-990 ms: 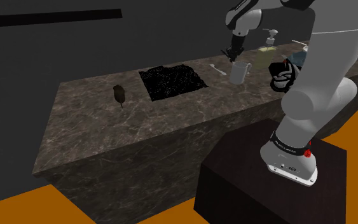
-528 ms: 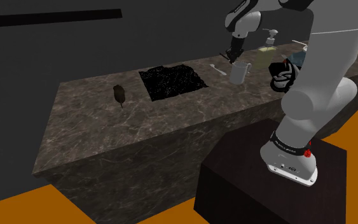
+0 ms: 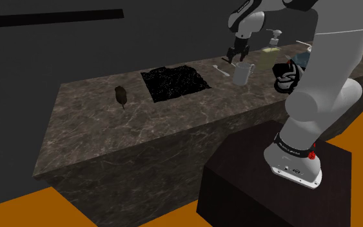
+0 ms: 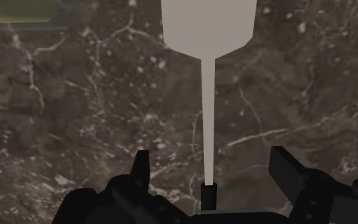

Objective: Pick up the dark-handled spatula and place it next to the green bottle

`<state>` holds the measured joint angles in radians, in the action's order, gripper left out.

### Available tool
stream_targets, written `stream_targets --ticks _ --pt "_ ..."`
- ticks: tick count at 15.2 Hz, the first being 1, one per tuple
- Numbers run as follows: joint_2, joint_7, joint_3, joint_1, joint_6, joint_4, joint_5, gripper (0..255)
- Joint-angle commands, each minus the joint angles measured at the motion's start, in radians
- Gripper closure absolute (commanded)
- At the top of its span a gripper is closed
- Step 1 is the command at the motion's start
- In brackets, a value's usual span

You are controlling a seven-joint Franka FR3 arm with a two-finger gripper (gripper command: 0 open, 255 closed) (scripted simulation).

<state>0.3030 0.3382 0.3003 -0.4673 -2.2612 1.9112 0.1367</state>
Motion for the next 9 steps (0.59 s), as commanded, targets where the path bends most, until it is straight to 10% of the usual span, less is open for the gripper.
stream_targets --ticks 1,9 --pt "-0.019 -0.005 0.003 0.002 0.027 -0.009 -0.008 0" --pt "-0.067 -0.019 0.010 0.007 0.106 -0.043 -0.030 0"
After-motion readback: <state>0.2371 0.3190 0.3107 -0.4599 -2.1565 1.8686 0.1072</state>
